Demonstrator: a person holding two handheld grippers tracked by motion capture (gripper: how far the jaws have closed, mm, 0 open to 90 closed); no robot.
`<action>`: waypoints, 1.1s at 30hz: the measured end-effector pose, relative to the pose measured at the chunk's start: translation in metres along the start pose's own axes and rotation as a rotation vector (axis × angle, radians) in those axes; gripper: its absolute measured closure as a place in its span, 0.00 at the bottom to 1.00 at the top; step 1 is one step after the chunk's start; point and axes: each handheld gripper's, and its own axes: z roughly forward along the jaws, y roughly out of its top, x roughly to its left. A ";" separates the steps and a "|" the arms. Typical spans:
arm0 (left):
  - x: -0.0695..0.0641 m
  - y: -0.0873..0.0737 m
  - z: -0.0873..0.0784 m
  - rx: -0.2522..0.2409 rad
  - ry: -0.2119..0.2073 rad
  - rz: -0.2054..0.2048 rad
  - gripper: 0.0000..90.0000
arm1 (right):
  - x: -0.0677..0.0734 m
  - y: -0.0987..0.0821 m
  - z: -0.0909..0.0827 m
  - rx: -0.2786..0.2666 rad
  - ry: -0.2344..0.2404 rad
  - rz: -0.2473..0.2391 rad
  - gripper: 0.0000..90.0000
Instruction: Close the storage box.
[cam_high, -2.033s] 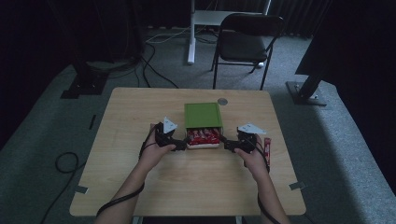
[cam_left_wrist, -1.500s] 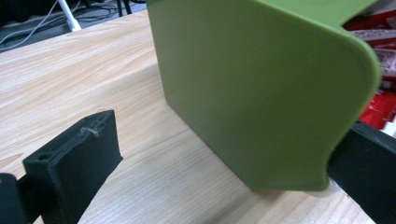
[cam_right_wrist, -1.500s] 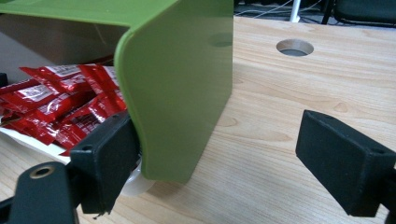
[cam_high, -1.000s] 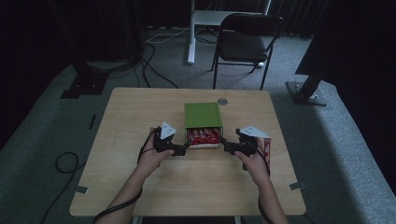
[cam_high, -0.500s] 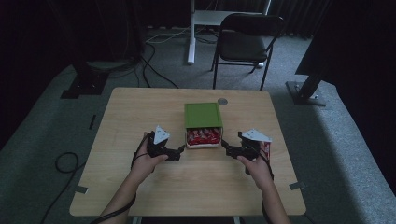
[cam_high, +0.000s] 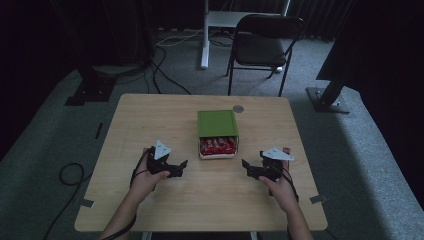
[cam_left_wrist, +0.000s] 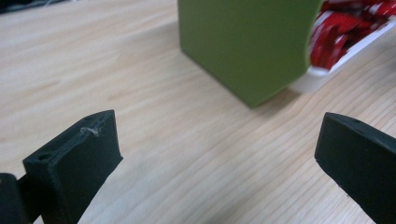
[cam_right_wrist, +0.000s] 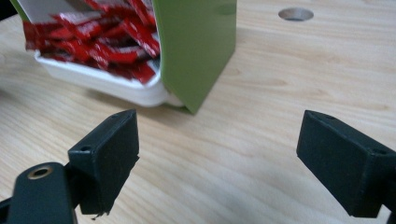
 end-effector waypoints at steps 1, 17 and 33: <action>0.002 -0.002 -0.001 0.004 0.005 -0.007 0.01 | -0.001 -0.002 -0.001 0.005 -0.003 0.000 0.14; 0.030 -0.026 -0.020 0.069 0.118 -0.093 0.01 | -0.003 -0.024 -0.010 0.061 -0.010 -0.003 0.14; 0.054 -0.050 -0.034 0.117 0.240 -0.205 0.01 | -0.001 -0.035 -0.013 0.092 -0.006 -0.019 0.14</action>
